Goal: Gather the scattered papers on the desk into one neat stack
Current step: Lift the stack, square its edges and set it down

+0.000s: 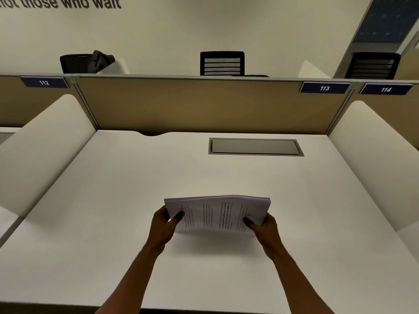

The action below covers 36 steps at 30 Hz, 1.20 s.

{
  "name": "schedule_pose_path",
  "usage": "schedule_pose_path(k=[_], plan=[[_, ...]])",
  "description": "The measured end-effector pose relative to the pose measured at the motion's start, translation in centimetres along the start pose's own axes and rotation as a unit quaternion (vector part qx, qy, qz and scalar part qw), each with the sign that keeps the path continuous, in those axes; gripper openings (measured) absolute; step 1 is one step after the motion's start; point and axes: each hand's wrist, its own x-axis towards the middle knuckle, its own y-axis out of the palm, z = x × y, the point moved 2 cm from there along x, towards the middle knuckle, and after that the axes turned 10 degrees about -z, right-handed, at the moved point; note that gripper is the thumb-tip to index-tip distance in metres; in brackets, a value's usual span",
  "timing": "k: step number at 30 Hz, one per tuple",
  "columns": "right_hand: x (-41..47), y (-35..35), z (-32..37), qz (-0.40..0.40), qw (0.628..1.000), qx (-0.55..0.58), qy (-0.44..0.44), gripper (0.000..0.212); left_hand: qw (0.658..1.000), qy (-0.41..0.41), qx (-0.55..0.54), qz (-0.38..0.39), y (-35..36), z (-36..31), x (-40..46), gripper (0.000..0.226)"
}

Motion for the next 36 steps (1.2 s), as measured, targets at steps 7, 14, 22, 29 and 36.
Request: schedule_pose_path(k=[7,14,22,29,36], plan=[[-0.1,0.3,0.6,0.000,1.000,-0.004,-0.006,0.021,1.000,-0.003,0.014,-0.018,0.3,-0.1,-0.1,0.014],[0.2,0.2,0.7,0.010,0.998,-0.047,-0.034,0.023,0.999,-0.003,0.032,-0.017,-0.1,-0.9,-0.1,0.016],[0.7,-0.8,6.5,0.028,0.973,-0.156,-0.166,0.031,0.962,0.168,0.168,-0.131,-1.8,-5.2,0.2,0.088],[0.4,0.5,11.7,0.069,0.931,-0.239,-0.266,0.014,0.880,0.320,0.336,0.103,1.4,-11.6,0.3,0.075],[-0.8,0.9,14.8,0.084,0.897,-0.286,-0.327,0.015,0.927,0.278,0.228,0.105,1.7,-11.8,0.0,0.023]])
